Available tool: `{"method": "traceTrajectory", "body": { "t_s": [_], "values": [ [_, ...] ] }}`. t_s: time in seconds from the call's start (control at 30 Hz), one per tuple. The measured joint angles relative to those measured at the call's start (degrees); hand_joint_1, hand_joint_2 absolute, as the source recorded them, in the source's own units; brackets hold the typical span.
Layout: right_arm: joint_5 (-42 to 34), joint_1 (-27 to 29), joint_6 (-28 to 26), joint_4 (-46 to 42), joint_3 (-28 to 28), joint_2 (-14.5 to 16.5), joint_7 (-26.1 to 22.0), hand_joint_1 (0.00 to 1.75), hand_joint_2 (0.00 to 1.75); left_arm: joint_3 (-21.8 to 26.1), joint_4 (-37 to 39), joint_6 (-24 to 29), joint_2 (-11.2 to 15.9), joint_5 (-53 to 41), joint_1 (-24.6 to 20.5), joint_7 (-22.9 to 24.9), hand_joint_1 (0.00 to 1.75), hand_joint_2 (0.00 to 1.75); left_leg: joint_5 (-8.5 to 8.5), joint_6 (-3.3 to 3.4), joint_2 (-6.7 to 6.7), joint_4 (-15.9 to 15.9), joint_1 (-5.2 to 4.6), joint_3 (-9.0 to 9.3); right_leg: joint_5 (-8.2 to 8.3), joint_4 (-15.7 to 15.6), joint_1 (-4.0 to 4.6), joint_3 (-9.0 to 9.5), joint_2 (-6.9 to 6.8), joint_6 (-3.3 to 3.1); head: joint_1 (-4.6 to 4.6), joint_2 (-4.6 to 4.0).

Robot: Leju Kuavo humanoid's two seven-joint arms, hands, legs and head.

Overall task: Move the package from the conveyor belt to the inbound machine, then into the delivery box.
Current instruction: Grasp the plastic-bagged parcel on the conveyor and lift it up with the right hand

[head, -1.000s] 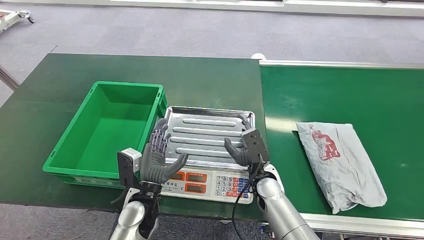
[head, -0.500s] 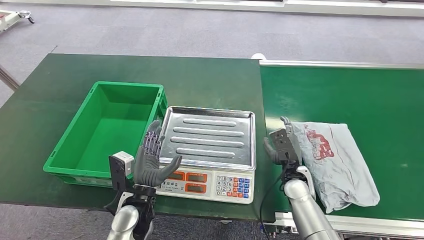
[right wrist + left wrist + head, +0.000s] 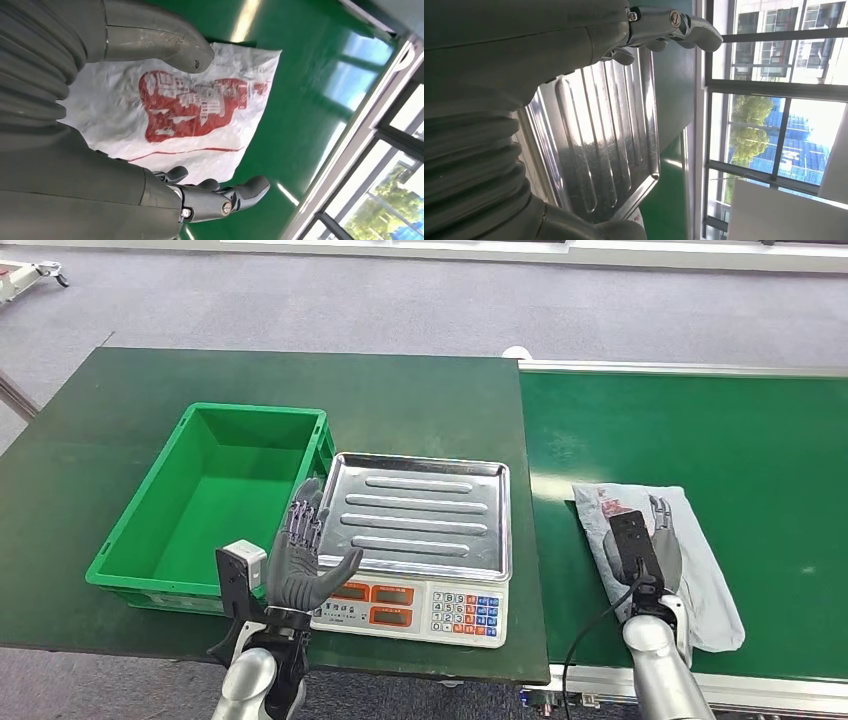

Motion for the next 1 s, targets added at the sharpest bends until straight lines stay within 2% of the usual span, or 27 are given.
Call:
{"method": "traceTrajectory", "body": {
  "t_s": [0.13, 0.27, 0.5, 0.73, 1.0],
  "values": [
    [1.5, 0.2, -0.6, 0.1, -0.8, -0.1, 0.8, 0.0, 1.75, 0.0, 0.0, 0.0, 0.0, 0.0, -0.1, 0.1, 0.0, 1.75, 0.0, 0.0, 0.01, 0.0, 0.0, 0.0, 0.0, 0.0, 0.0, 0.0, -0.01, 0.0, 0.0, 0.0],
    [7.8, -0.8, -1.0, 2.2, -2.2, -0.4, 4.9, 0.0, 1.75, 0.0, 0.0, -0.4, 0.0, 0.1, -0.4, 0.4, 0.0, 1.75, 0.0, 0.01, 0.01, 0.0, 0.0, 0.0, 0.0, 0.0, -0.02, 0.01, -0.01, 0.01, 0.0, 0.0],
    [16.3, -7.0, 2.0, 17.9, -5.4, -3.4, 15.5, 0.0, 1.75, 0.0, 0.0, -1.5, -0.1, 0.7, -1.6, 1.7, 0.0, 1.75, 0.05, 0.09, -0.02, 0.0, -0.01, 0.0, 0.04, 0.0, -0.09, 0.05, -0.05, 0.06, 0.01, 0.0],
    [18.9, -11.3, 6.7, 27.2, -6.1, -4.0, 18.6, 0.0, 1.75, -0.1, 0.0, -1.8, -0.1, 1.0, -2.5, 2.1, 0.0, 1.75, -0.07, 0.12, 0.09, 0.0, -0.01, 0.3, -0.03, 0.0, -0.01, 0.3, 0.02, 0.09, -0.01, 0.0],
    [19.5, -13.5, 7.9, 30.9, -6.1, -3.9, 19.4, 0.0, 1.75, -0.1, 0.0, -1.8, -0.1, 1.3, -2.6, 2.3, 0.0, 1.75, -0.17, 0.24, 0.06, 0.0, 0.0, 0.83, -0.19, -0.1, -0.06, 0.94, 0.01, 0.23, 0.01, 0.0]
  ]
}}
